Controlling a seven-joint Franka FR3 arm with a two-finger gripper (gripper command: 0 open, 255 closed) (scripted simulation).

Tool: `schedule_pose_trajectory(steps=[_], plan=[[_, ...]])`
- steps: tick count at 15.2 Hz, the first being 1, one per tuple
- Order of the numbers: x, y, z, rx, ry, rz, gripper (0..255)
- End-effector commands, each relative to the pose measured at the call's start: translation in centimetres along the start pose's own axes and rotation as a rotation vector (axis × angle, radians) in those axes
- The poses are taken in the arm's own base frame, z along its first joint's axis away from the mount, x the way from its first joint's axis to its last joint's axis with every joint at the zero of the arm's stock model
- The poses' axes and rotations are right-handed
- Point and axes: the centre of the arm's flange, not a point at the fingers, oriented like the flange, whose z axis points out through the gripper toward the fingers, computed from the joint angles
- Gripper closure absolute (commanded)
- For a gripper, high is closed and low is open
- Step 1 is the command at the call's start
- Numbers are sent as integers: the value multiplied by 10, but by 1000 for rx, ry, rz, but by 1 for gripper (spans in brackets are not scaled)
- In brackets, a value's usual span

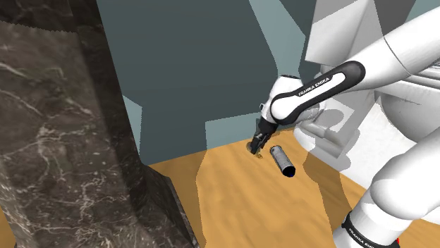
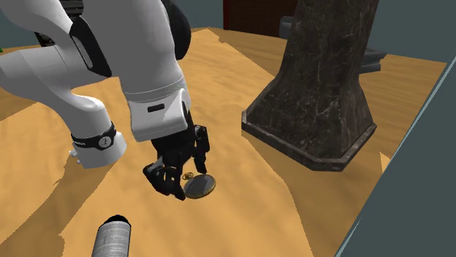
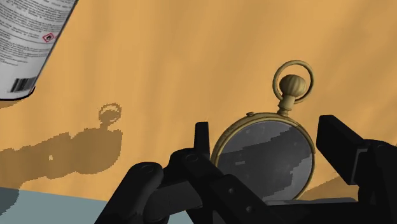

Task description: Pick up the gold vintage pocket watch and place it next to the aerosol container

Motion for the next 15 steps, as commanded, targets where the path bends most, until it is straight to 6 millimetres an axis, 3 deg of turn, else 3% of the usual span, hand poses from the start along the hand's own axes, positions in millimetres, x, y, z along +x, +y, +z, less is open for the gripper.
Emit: schedule_pose_trajectory(steps=[1, 4, 15], plan=[[-8, 27, -3, 0, 0, -2, 255], [-15, 57, -6, 0, 0, -2, 255], [-24, 60, 52, 0, 0, -2, 255]])
